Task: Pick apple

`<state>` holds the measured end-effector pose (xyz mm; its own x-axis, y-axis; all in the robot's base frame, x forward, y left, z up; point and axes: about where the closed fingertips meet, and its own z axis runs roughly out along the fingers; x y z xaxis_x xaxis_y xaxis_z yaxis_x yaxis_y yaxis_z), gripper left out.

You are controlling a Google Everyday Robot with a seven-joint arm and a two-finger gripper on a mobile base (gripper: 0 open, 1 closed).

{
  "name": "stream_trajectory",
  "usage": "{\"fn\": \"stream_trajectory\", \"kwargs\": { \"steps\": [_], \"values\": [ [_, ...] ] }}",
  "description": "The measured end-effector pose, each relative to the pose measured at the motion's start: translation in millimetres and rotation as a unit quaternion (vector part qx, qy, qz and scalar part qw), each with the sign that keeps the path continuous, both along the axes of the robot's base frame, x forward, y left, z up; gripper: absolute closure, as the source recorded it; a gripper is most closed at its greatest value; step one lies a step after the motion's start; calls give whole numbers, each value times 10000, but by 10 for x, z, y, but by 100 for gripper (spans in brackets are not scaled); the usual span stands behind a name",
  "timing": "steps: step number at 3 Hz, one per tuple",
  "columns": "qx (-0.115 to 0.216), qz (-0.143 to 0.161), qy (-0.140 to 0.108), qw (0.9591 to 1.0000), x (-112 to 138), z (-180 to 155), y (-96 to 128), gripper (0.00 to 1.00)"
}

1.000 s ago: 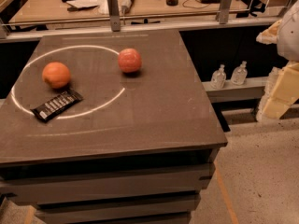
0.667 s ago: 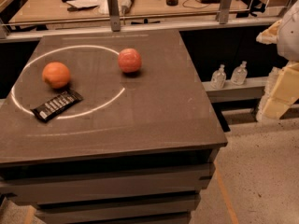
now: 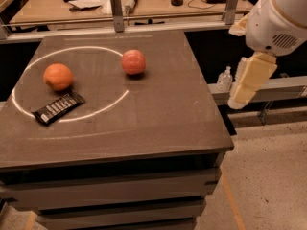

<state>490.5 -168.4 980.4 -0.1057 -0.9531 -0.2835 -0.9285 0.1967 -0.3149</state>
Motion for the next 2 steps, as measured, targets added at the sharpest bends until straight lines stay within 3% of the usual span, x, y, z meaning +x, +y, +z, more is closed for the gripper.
{"fn": "stream_trajectory", "kwargs": {
  "steps": [1, 2],
  "values": [
    [341, 319, -150, 9988, 387, -114, 411, 0],
    [769, 656, -284, 9945, 829, -278, 945, 0]
  ]
}}
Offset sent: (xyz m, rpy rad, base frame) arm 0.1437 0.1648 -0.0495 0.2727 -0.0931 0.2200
